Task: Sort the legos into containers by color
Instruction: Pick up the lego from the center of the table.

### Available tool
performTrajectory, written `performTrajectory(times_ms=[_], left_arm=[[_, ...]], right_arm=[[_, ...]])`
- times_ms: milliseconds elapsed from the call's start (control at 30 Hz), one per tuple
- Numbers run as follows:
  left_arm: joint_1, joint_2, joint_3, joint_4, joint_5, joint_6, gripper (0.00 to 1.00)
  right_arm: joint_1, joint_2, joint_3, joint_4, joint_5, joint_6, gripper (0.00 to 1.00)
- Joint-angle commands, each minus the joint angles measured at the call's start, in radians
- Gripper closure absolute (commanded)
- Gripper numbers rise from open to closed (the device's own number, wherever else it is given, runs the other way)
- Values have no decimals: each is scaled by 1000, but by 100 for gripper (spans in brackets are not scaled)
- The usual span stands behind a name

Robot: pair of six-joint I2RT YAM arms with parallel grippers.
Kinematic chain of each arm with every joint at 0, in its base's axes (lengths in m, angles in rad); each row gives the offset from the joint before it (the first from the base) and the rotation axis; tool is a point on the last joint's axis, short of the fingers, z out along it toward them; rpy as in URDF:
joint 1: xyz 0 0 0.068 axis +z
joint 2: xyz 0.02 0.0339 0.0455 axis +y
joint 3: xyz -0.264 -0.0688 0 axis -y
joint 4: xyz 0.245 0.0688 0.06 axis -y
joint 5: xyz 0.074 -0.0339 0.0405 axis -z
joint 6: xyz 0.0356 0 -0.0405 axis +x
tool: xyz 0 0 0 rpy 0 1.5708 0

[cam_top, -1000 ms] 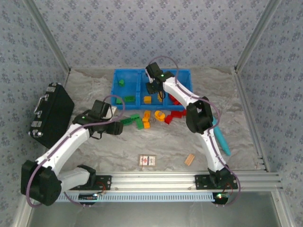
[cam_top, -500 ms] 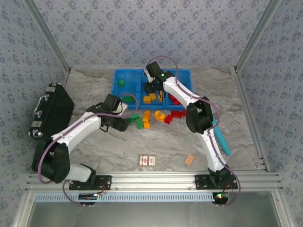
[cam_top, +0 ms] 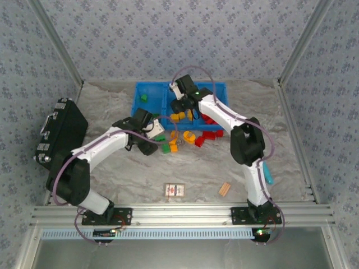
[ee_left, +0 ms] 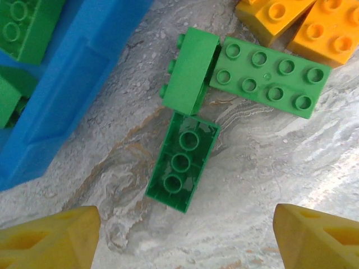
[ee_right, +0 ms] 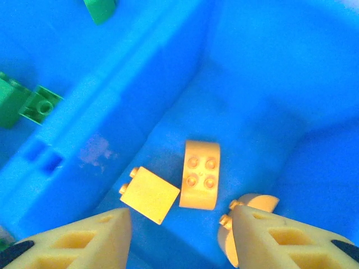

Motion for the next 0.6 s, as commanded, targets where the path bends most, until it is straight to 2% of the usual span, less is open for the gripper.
performTrajectory(times_ms=[0, 133, 400, 567], left_arm=[[4, 52, 20, 28, 53, 91, 19], [1, 108, 23, 24, 86, 105, 19], [2, 183, 5, 82, 7, 124, 19], [3, 262, 33, 46, -53, 113, 19]], right_arm=[[-14, -114, -42, 64, 38, -63, 48], [-52, -186, -102, 67, 49, -67, 48], [-107, -334, -273, 115, 76, -23, 47], [-119, -383, -342, 127, 106, -9, 48]])
